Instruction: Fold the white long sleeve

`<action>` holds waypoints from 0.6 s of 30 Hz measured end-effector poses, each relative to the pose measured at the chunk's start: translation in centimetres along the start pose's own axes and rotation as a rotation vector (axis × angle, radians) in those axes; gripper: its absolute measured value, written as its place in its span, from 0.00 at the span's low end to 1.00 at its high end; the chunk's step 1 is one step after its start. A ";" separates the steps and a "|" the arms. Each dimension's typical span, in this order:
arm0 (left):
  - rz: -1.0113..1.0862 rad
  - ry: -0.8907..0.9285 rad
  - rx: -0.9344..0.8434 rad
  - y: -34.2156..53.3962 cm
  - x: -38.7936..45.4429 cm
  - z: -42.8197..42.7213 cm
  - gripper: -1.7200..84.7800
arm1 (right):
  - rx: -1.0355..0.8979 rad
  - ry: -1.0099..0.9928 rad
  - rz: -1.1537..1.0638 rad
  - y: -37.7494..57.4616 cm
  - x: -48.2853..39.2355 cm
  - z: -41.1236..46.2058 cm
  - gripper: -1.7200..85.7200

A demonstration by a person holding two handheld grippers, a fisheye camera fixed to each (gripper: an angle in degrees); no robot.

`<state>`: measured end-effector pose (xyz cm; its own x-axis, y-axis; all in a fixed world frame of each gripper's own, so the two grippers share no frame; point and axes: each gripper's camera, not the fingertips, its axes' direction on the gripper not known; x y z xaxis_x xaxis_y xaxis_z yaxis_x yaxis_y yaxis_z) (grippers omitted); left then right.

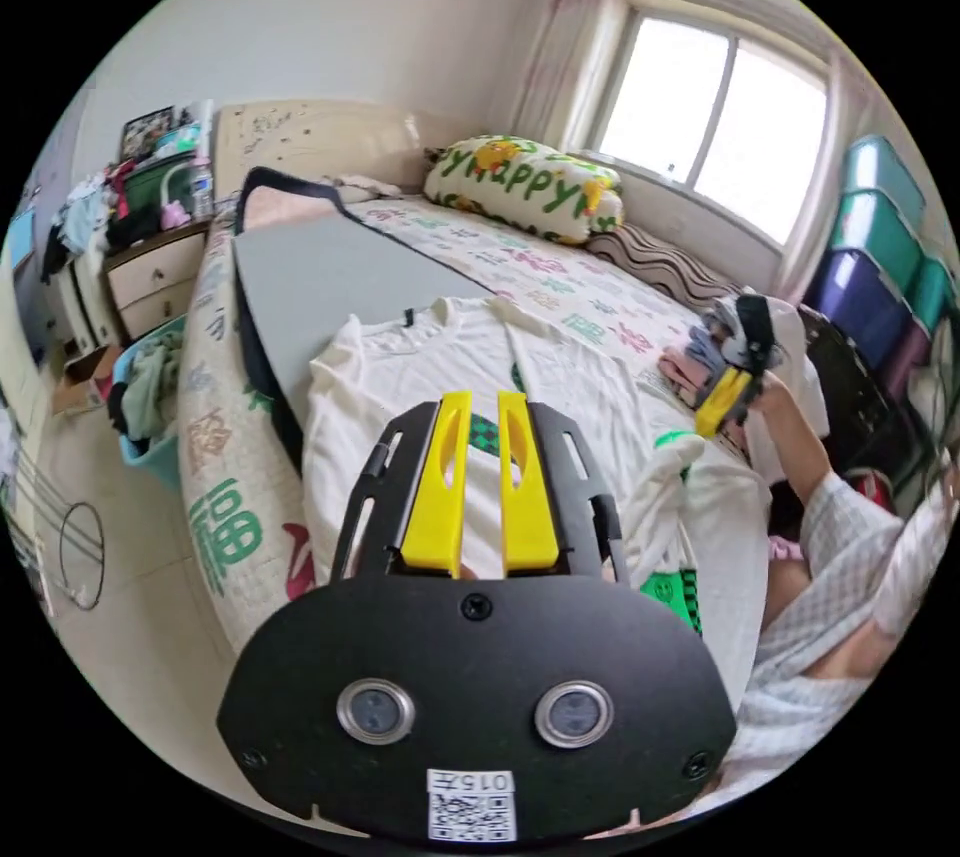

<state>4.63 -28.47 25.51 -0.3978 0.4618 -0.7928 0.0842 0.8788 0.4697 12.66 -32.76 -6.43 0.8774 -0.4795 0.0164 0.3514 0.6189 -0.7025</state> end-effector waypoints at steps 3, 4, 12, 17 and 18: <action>0.198 0.081 -0.023 2.0 5.2 -0.4 0.05 | 0.084 0.016 0.043 1.2 1.1 -0.9 0.02; 0.293 0.115 -0.035 2.5 7.9 -0.4 0.05 | 0.109 0.006 0.068 1.5 2.0 -1.3 0.02; 0.744 -0.124 -0.309 4.4 24.4 7.4 0.10 | 0.297 -0.198 0.140 3.7 4.7 -3.4 0.01; 0.770 -0.254 -0.367 3.6 25.7 10.7 0.09 | 0.362 -0.193 0.189 5.8 5.3 -3.4 0.01; 0.762 -0.244 -0.384 3.5 25.4 10.9 0.09 | 0.369 -0.197 0.189 6.1 5.4 -3.4 0.01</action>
<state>4.80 -12.34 2.74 -0.1494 0.9562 -0.2517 -0.0835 0.2414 0.9668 18.42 -33.68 -13.00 0.9701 -0.2317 0.0725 0.2409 0.8815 -0.4061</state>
